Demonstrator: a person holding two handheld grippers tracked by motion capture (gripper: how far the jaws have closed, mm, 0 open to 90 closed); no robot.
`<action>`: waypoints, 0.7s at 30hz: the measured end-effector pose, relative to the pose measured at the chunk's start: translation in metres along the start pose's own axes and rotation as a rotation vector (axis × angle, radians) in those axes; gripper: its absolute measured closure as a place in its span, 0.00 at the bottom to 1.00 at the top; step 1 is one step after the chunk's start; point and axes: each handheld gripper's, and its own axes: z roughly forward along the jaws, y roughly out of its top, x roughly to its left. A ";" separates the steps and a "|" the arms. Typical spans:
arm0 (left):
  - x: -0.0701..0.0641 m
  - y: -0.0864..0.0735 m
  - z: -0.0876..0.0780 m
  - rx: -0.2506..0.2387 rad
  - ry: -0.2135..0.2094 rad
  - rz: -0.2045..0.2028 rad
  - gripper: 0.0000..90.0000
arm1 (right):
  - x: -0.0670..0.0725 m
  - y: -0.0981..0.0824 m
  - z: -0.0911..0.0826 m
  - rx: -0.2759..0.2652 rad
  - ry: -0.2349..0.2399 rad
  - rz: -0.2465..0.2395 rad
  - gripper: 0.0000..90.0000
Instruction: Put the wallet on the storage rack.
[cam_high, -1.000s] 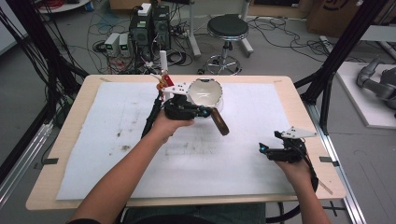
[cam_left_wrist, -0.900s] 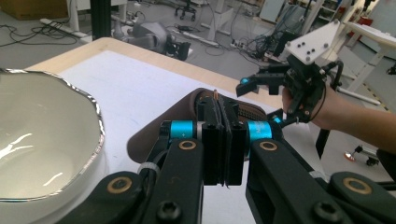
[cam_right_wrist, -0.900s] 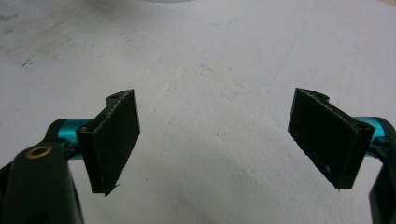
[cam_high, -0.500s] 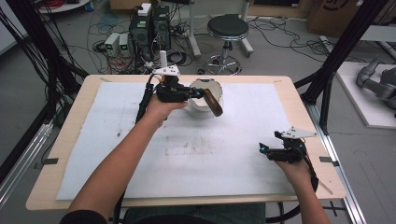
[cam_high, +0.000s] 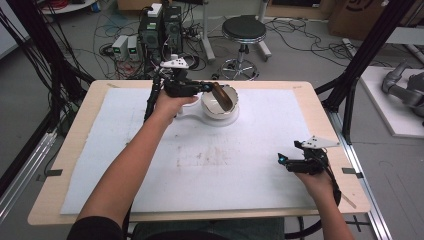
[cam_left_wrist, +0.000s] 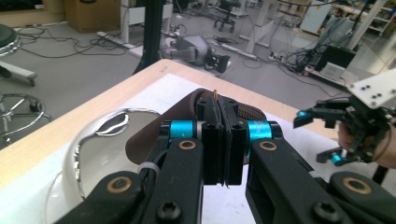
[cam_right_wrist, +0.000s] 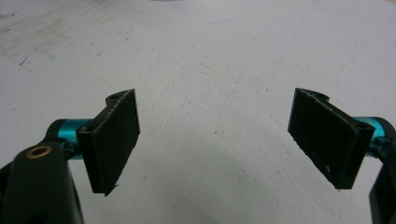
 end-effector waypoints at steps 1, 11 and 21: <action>0.001 0.001 0.001 -0.004 0.006 -0.003 0.98 | 0.000 0.000 0.000 0.001 0.000 -0.003 0.19; 0.012 0.000 0.011 0.003 0.029 -0.018 0.98 | -0.001 -0.001 0.000 0.002 -0.002 0.002 0.19; 0.017 0.004 0.015 -0.004 0.047 -0.019 0.98 | -0.001 -0.001 0.000 0.000 -0.001 0.001 0.19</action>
